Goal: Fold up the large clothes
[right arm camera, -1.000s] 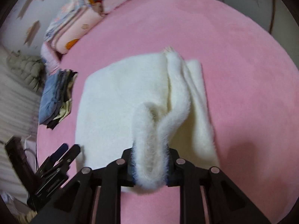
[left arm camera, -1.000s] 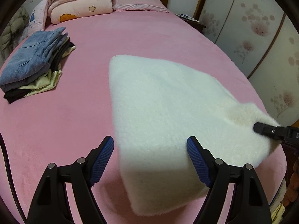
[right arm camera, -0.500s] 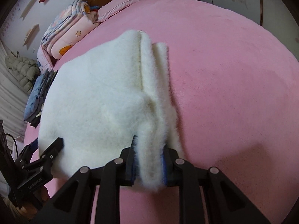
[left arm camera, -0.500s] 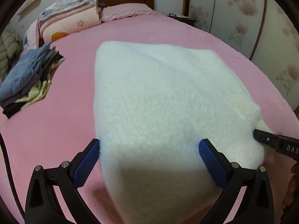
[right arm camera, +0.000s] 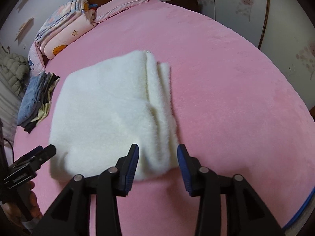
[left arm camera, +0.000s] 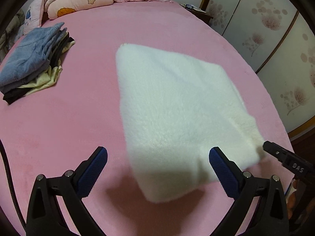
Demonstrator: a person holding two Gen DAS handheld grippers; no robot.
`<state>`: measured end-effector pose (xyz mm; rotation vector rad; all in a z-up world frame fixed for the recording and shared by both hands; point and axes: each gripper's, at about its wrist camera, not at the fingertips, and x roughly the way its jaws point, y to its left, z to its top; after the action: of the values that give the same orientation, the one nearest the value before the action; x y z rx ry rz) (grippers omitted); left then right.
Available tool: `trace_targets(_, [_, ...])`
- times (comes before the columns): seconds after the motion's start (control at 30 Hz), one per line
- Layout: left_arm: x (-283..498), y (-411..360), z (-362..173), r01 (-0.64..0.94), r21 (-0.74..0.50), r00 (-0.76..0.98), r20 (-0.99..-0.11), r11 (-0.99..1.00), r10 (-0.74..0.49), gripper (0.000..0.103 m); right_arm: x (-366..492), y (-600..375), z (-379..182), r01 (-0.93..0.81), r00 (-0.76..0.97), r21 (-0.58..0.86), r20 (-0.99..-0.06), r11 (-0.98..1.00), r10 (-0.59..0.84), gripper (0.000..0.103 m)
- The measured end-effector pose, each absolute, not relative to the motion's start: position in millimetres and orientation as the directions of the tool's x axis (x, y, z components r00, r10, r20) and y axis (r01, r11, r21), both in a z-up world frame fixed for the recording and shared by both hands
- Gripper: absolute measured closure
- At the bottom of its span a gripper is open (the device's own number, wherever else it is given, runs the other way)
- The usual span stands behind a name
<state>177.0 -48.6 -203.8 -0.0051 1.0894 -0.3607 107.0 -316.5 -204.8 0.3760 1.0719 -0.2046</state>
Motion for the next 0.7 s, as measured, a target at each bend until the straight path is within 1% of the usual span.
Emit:
trace_targets(0.17, [167.8,-44.8,-164.2,0.315,-0.173,0.401,-0.867,0.933,-0.297,0.001,107.8,-299.9,-174.7,0.342,0.466,0.164,-0.884,0.925,-0.016,0.063])
trace_targets(0.37, [155.1,-44.3,-124.2,0.357,-0.224,0.404,-0.838,0.907,-0.367,0.001,113.8,-278.0,-123.0,0.325,0.511,0.076,-0.853,0.943,-0.107,0.061])
trace_targets(0.47, [154.0,-44.8,-110.1,0.361,-0.255,0.411,-0.82,0.897,-0.399,0.0,116.3,-269.9,-99.5,0.311,0.548,0.089,-0.83,0.946,-0.102,0.06])
trace_targets(0.6, [160.7,-43.5,-94.1,0.346,-0.301,0.434,-0.788,0.888,-0.436,0.001,118.2,-257.4,-73.1,0.269,0.632,0.121,-0.771,0.955,-0.081,0.051])
trace_targets(0.7, [166.8,-41.3,-87.7,0.33,-0.306,0.477,-0.762,0.893,-0.438,0.001,128.9,-244.9,-64.2,0.21,0.66,0.107,-0.749,0.972,-0.06,0.051])
